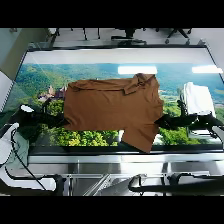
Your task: Fold the shirts.
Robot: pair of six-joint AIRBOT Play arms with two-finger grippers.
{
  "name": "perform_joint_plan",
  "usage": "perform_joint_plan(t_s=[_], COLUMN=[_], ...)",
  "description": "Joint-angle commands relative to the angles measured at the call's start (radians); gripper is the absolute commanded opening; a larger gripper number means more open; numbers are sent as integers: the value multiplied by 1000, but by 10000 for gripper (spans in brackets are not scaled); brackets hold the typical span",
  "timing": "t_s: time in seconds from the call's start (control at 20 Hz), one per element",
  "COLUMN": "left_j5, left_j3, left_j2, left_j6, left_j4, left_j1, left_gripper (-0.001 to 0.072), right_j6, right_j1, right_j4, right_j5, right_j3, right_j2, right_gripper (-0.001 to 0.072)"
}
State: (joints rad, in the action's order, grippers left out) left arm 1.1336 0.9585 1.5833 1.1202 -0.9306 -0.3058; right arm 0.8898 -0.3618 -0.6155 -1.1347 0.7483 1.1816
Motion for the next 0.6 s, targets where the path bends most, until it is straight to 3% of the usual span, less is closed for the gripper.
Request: perform_joint_plan(t_s=[0.0,0.05,0.3,0.55], left_j5=[81,108,142,151], left_j3=[87,119,207,297], left_j2=[0,0,-118,-317], left_j6=[-5,-1,17,42], left_j4=[18,18,17,18], left_j1=[4,4,3,-2], left_gripper=[15,15,13,13], right_j6=[-23,-38,-47,10], right_j1=[26,25,19,0], right_j4=[46,73,86,100], right_j5=[49,42,-3,-45], right_j3=[1,1,50,157], right_j2=[15,12,-104,-316], right_gripper=[205,44,22,22])
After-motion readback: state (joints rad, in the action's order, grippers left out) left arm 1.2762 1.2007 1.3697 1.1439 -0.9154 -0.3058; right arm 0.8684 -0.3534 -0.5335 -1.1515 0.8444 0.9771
